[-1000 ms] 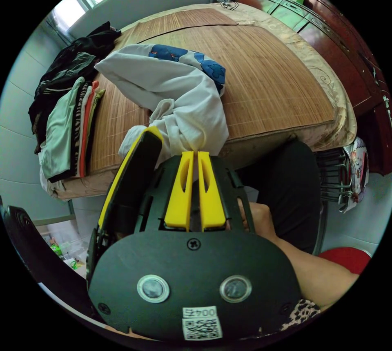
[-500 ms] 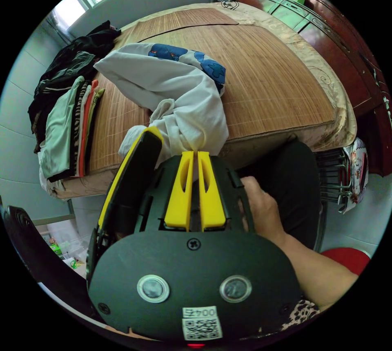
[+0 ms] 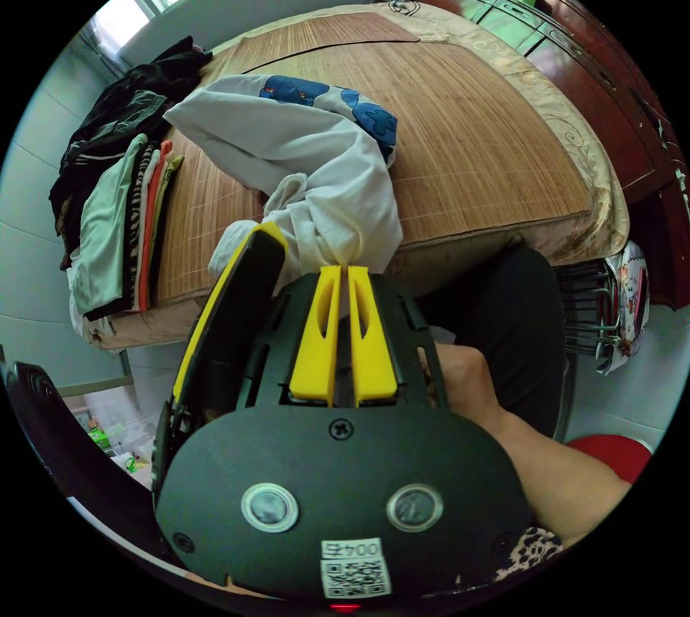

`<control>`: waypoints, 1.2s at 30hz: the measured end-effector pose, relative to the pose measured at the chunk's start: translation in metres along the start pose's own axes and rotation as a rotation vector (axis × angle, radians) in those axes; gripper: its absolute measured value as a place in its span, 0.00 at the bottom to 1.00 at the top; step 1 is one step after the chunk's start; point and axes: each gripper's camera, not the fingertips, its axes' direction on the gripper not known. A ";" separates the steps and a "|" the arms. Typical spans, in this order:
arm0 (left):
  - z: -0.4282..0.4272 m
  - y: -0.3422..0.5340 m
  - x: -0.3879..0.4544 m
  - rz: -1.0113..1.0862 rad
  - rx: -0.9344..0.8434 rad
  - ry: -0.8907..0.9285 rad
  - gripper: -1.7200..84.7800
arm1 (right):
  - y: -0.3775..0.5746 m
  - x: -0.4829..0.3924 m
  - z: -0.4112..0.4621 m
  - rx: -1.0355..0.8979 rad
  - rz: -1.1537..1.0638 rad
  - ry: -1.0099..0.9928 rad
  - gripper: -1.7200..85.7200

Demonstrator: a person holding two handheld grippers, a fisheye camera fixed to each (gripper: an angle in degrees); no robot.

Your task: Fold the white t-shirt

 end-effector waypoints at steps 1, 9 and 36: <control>0.000 0.000 0.000 -0.002 0.000 0.000 0.03 | 0.000 0.000 0.000 -0.001 -0.001 0.001 0.05; 0.000 0.002 0.001 0.001 -0.002 0.001 0.03 | 0.000 0.000 -0.001 -0.001 0.003 0.000 0.05; 0.000 0.010 -0.006 -0.013 -0.005 -0.008 0.03 | -0.001 -0.009 0.006 -0.015 -0.007 0.000 0.05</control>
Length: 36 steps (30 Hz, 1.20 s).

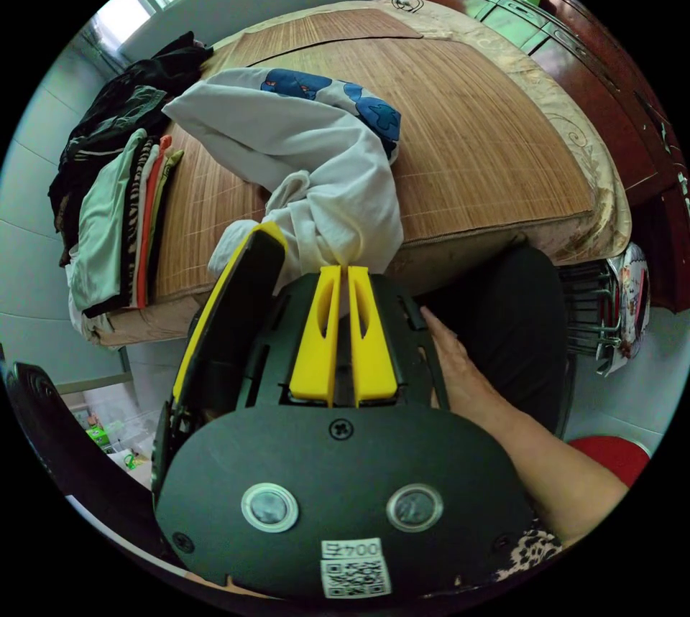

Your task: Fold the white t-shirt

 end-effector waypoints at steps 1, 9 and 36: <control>0.001 0.000 0.000 0.000 -0.002 -0.001 0.03 | 0.000 0.000 0.001 -0.002 0.001 0.000 0.05; 0.004 0.006 0.000 0.001 -0.010 -0.009 0.03 | -0.001 0.000 0.006 -0.012 0.005 -0.007 0.05; 0.001 0.013 -0.006 0.005 -0.013 -0.014 0.03 | -0.011 -0.011 0.018 -0.017 0.010 -0.015 0.05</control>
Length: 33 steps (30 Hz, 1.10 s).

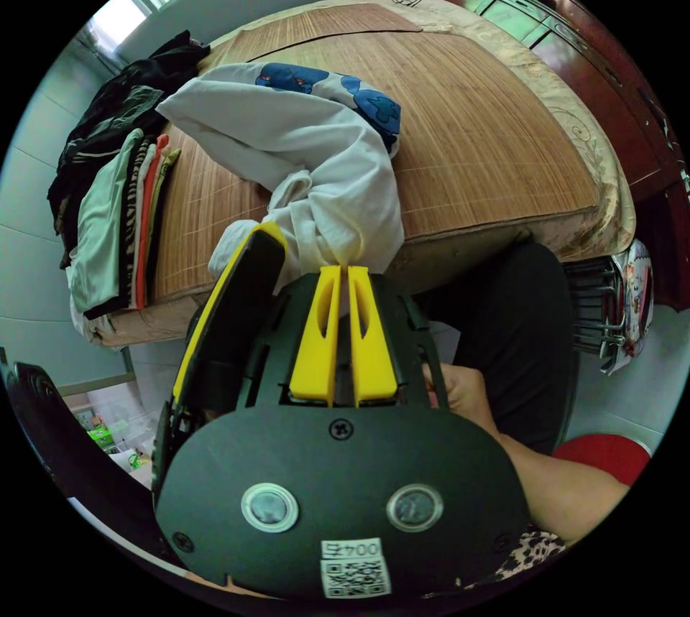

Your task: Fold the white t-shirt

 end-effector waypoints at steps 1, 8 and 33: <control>-0.001 0.000 -0.001 0.000 0.001 0.000 0.03 | -0.001 0.000 0.000 0.000 0.000 -0.001 0.05; -0.004 0.002 -0.006 -0.007 0.003 -0.003 0.03 | -0.005 -0.005 0.005 -0.003 -0.007 0.002 0.05; 0.011 0.005 -0.032 -0.015 -0.006 -0.037 0.03 | -0.041 -0.001 0.042 -0.044 -0.015 -0.016 0.05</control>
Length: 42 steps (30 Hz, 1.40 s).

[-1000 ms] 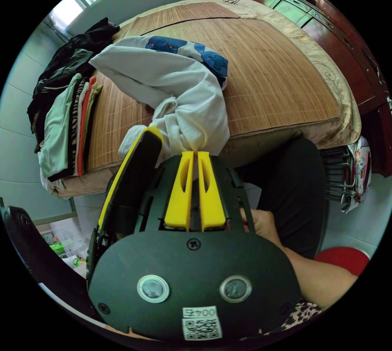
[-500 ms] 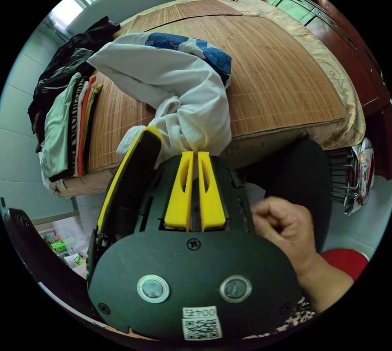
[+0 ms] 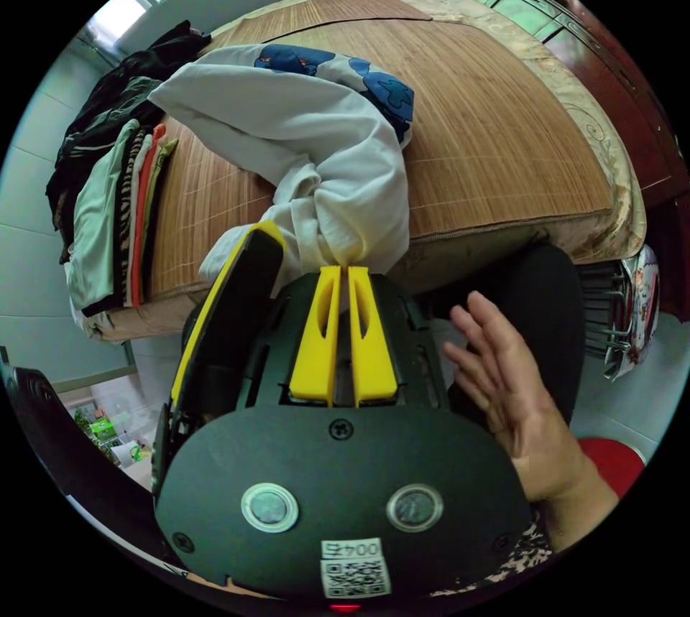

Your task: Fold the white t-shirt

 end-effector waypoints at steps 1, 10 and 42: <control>0.000 0.000 -0.001 -0.001 0.000 0.000 0.03 | -0.002 0.001 0.001 -0.002 -0.002 0.000 0.05; 0.000 0.002 -0.006 0.007 0.001 -0.012 0.03 | -0.017 0.015 0.009 -0.007 0.001 -0.015 0.05; 0.040 -0.005 -0.023 0.018 0.043 -0.151 0.03 | -0.106 0.115 0.084 -0.225 -0.105 -0.343 0.05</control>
